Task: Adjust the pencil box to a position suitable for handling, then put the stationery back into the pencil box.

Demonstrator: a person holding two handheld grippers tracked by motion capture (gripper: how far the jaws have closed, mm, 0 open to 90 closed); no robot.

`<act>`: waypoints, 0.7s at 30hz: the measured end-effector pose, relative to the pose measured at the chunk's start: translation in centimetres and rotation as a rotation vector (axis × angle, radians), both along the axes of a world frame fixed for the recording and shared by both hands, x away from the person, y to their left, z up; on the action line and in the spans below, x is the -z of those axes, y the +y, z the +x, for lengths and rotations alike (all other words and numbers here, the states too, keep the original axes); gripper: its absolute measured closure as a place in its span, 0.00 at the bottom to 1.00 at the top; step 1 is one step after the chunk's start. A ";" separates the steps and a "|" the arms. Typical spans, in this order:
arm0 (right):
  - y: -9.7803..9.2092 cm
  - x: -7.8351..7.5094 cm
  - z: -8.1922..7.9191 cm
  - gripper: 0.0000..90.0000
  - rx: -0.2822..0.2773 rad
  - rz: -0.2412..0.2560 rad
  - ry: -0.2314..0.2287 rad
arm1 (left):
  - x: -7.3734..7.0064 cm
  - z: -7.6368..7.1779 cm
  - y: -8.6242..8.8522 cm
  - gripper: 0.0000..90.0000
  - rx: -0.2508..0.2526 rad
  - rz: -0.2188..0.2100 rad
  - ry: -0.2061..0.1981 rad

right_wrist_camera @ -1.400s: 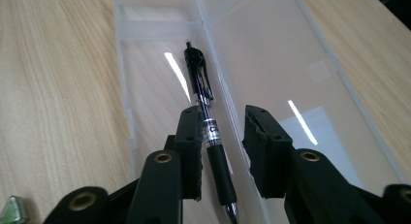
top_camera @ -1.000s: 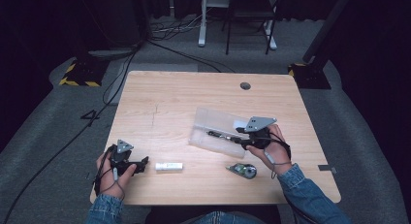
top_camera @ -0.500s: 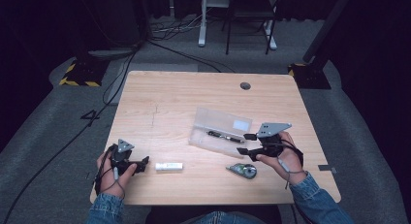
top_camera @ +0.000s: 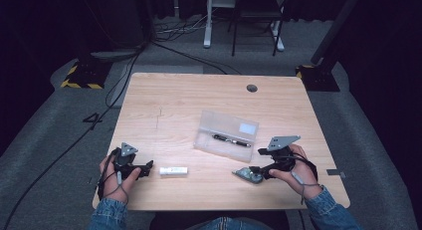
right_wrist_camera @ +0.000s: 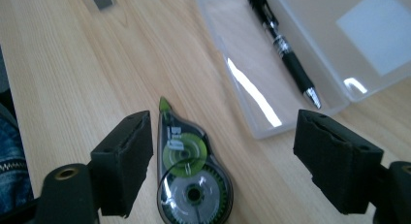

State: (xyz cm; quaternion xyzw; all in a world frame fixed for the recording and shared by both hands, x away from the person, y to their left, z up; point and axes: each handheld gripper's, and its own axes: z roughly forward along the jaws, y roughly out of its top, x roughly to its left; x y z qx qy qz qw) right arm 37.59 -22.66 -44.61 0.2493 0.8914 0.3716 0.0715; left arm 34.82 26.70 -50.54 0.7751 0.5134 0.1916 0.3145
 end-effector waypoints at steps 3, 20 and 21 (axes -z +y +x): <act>-0.2 0.6 -0.2 0.24 -0.004 -0.021 0.023 | 0.0 0.0 0.0 0.11 0.000 0.000 0.000; 0.5 3.6 -0.9 0.27 -0.081 -0.128 0.086 | 0.0 0.1 0.0 0.10 0.000 0.000 0.002; 0.5 3.7 -0.8 0.28 -0.091 -0.136 0.085 | 0.0 0.1 -0.1 0.10 -0.002 -0.001 0.003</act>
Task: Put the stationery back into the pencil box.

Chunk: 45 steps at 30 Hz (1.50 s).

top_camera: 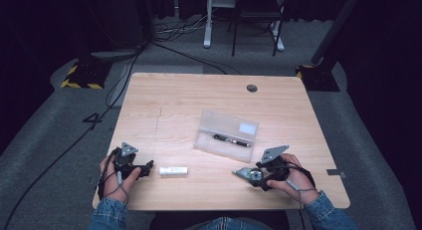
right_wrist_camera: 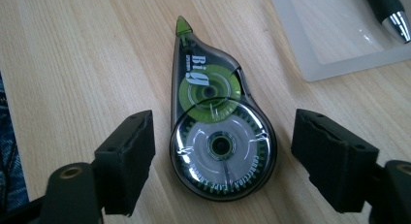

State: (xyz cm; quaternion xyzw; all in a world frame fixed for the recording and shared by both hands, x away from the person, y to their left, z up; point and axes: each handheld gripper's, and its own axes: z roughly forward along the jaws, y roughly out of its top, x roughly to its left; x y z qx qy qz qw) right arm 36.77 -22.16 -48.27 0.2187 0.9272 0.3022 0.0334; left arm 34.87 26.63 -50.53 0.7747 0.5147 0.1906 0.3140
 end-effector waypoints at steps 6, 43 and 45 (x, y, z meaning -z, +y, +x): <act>0.1 0.0 -0.1 0.34 -0.020 -0.025 -0.017 | 0.0 0.0 0.0 0.10 0.000 0.000 0.000; 0.6 -3.5 -0.8 0.47 -0.071 0.019 -0.106 | 0.0 0.0 0.0 0.10 -0.001 0.000 -0.002; 0.6 -3.8 -0.7 0.47 -0.070 0.027 -0.111 | 0.0 0.0 0.0 0.10 -0.001 -0.001 -0.002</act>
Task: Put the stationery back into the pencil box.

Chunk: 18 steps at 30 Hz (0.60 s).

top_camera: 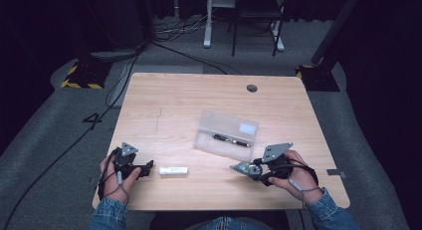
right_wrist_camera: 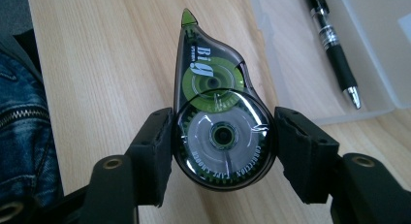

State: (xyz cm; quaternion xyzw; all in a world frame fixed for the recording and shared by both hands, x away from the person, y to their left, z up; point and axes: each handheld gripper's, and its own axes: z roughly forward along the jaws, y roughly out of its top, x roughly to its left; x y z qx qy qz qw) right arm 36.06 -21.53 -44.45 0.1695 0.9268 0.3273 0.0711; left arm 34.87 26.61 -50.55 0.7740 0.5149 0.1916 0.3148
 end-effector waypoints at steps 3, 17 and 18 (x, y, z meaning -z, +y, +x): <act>0.3 -0.6 0.4 0.47 -0.002 0.009 -0.005 | 0.0 0.0 0.0 0.11 0.002 0.005 -0.002; 0.9 -1.7 2.7 0.47 0.018 0.022 -0.020 | 0.0 -0.2 -0.1 0.11 0.002 0.000 0.000; 1.0 -1.8 2.9 0.47 0.021 0.023 -0.020 | 0.0 -0.2 -0.1 0.11 0.002 0.000 0.000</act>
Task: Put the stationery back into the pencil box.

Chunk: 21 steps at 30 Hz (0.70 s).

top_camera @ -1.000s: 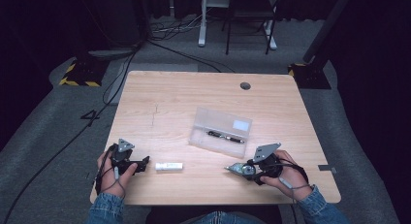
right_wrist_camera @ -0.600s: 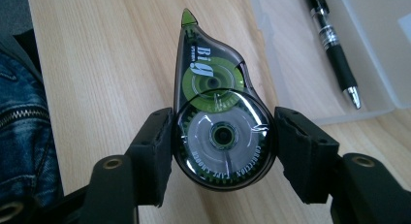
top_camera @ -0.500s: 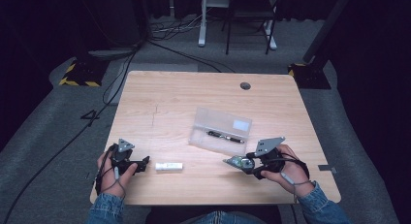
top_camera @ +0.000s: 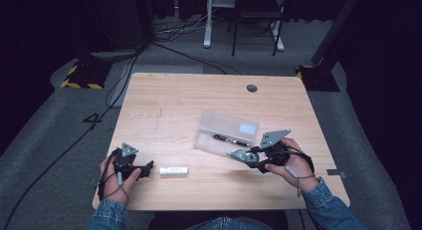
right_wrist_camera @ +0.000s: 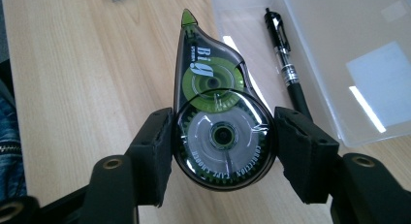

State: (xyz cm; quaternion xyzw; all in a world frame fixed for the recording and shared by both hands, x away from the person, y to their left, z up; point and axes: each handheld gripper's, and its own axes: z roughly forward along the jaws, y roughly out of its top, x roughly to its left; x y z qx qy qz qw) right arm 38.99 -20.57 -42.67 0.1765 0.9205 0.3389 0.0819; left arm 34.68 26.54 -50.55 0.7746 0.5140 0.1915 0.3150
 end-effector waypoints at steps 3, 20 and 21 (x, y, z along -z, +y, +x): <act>0.1 0.0 0.5 0.47 0.008 0.001 -0.004 | 0.0 0.0 0.0 0.11 0.000 0.000 0.000; 0.6 1.0 3.2 0.47 0.035 -0.038 -0.015 | 0.0 0.0 0.0 0.11 0.001 0.000 0.000; 0.6 1.1 3.4 0.47 0.033 -0.040 -0.015 | 0.0 0.0 0.0 0.11 0.001 0.000 0.000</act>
